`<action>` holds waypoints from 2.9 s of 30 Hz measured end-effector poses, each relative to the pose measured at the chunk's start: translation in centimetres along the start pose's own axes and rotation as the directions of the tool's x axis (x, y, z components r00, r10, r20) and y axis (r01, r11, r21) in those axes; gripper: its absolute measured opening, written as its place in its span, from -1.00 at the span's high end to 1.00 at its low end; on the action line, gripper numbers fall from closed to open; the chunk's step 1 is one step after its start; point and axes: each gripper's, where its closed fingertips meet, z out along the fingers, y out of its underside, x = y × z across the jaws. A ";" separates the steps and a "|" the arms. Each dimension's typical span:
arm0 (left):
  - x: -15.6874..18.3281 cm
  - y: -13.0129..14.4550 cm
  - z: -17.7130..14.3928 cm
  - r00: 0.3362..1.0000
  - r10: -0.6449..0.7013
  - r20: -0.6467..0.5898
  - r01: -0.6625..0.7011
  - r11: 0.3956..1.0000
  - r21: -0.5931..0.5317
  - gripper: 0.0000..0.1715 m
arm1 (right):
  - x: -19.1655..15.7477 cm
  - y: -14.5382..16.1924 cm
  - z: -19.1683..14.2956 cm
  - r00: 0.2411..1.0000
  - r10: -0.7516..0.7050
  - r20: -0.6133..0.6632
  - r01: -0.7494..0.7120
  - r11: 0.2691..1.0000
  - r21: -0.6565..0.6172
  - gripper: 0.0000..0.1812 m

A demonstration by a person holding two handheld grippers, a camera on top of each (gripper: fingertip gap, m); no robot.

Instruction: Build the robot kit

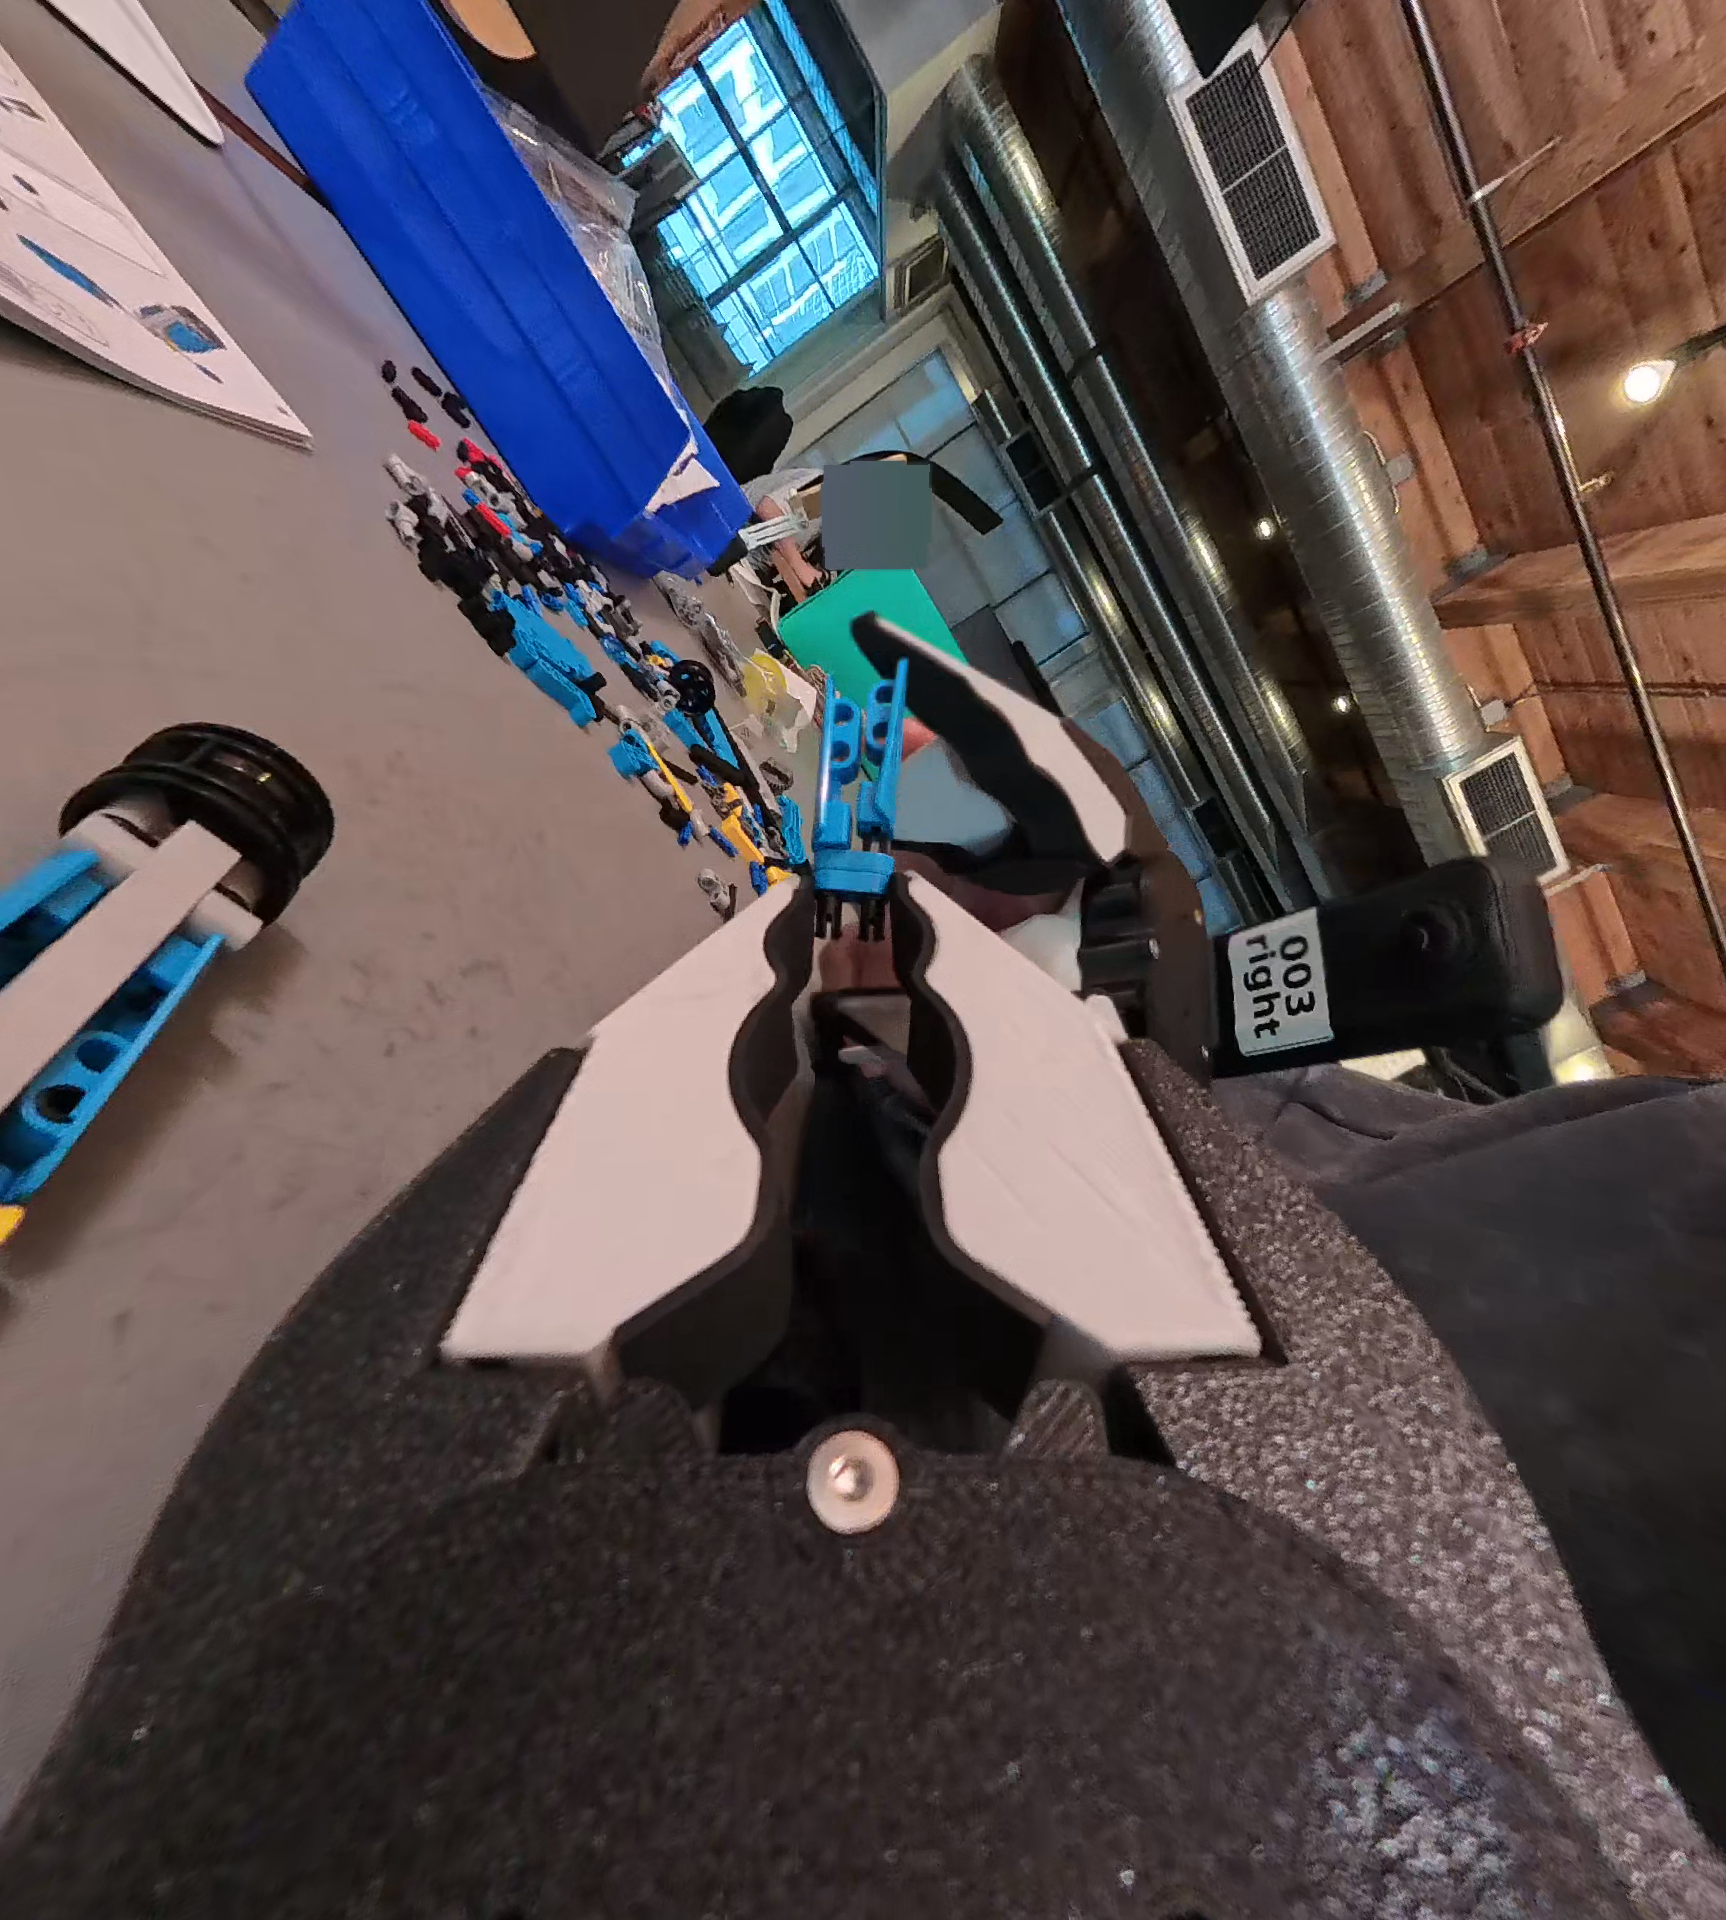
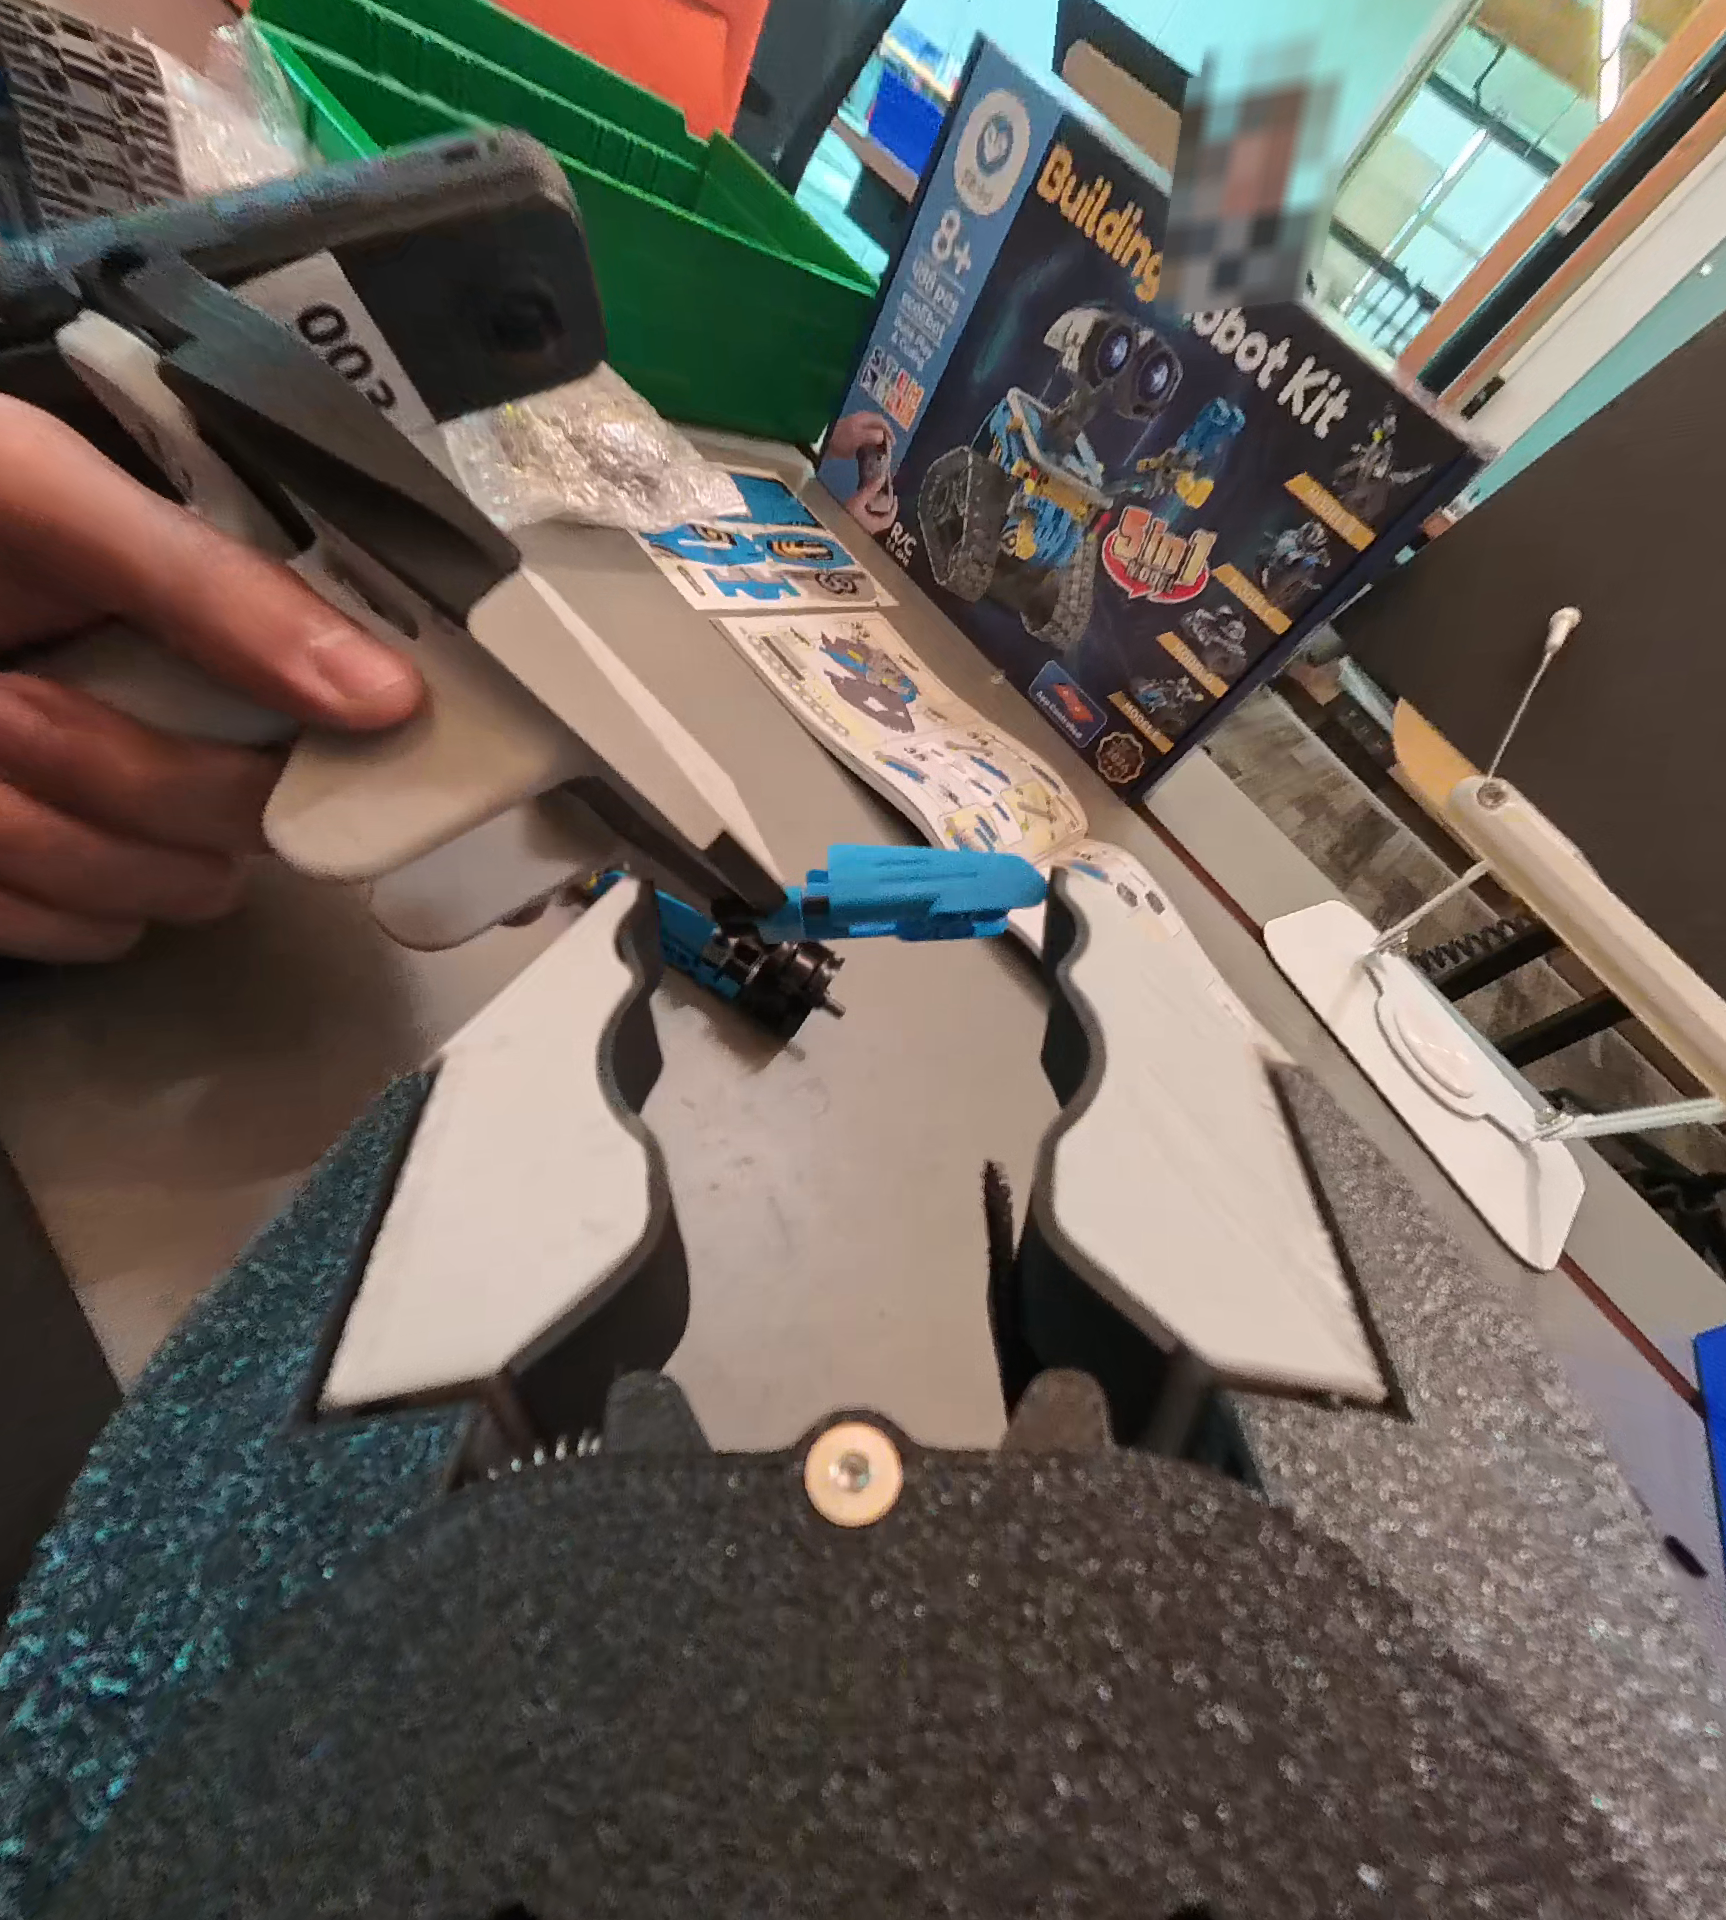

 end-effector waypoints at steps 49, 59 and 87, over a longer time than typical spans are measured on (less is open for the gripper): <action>-6.4 5.3 -3.7 0.615 0.741 0.269 -0.447 0.609 -0.656 0.58 | -4.3 7.9 0.8 0.831 0.365 0.419 -0.216 0.907 -0.363 0.49; -8.1 5.5 -3.3 0.537 0.812 0.229 -0.453 0.507 -0.733 0.67 | -4.9 8.9 1.2 0.790 0.362 0.495 -0.162 0.902 -0.401 0.82; -8.6 4.7 -2.9 0.540 0.792 0.285 -0.433 0.552 -0.712 0.85 | -4.2 9.1 2.4 0.955 -0.059 0.290 0.173 0.907 -0.384 0.99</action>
